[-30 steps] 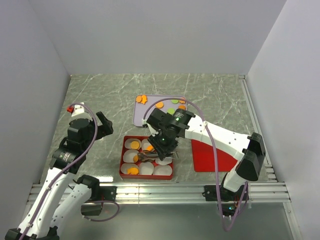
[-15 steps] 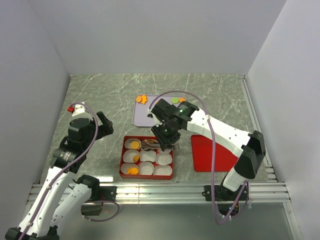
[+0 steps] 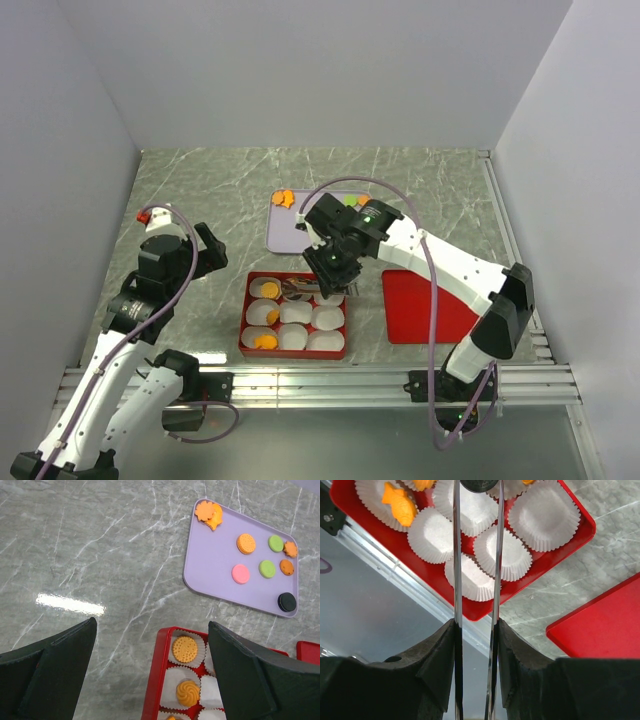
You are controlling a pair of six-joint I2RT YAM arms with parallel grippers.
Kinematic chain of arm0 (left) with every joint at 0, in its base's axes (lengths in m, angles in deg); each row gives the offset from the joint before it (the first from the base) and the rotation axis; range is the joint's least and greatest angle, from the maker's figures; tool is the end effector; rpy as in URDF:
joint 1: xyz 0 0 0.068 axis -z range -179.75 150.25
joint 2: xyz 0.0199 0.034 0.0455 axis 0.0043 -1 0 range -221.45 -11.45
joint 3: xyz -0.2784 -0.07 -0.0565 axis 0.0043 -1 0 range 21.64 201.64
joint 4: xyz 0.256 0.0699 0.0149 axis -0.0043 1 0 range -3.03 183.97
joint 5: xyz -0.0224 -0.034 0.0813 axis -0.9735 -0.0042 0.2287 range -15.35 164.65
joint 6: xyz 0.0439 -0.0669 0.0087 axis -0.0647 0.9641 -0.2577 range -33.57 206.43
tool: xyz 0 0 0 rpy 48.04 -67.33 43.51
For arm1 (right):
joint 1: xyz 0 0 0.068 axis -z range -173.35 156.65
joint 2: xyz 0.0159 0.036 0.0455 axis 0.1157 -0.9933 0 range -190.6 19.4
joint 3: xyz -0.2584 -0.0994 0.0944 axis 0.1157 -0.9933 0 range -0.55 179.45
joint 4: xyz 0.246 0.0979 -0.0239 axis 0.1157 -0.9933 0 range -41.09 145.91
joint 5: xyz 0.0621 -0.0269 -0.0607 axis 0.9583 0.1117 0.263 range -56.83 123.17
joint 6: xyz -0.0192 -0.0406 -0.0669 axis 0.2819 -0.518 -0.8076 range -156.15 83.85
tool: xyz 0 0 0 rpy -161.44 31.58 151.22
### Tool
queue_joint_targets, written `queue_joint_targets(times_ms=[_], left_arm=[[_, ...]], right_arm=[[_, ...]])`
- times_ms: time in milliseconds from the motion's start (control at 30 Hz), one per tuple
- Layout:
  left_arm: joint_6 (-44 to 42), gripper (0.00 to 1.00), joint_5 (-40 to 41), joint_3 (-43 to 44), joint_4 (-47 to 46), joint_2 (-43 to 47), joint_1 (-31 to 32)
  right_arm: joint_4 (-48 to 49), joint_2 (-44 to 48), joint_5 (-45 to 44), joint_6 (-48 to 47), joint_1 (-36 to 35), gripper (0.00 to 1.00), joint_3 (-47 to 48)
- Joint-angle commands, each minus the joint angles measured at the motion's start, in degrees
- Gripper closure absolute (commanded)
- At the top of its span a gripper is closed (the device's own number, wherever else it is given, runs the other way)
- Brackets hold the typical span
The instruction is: Pack the cookies
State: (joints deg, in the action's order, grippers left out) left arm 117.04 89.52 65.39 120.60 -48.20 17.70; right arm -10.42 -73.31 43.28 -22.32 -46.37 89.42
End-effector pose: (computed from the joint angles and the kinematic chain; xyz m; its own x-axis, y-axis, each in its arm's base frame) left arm 0.1569 -0.0306 0.3103 -0.4042 -0.3887 -0.8280 -0.1567 0.9212 -0.3560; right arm 0.1928 0.2762 0.3124 -0.7426 -0.5949 -0.3077 -0.6659 0.7048 0.2446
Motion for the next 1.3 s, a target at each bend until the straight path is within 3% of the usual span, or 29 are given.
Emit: queue_joint_targets(times_ms=[0,800,1267], left_arm=[[-1.43,0.01,0.07,0.64,-2.16,-0.25,-0.23],[-1.61,0.02,-0.46,0.46,-2.25,-0.25,-0.23],[-1.61,0.01,-0.46,0.46,-2.25,-0.16,-0.23]], right_arm=[[0.14,4.9,0.44,0.24,-1.73,0.71,1.88],[2.52,6.93,-2.11,3.31,-6.58,0.71,-6.04],[1.81,6.05,-4.31,3.58,-6.58,0.59,-3.93]])
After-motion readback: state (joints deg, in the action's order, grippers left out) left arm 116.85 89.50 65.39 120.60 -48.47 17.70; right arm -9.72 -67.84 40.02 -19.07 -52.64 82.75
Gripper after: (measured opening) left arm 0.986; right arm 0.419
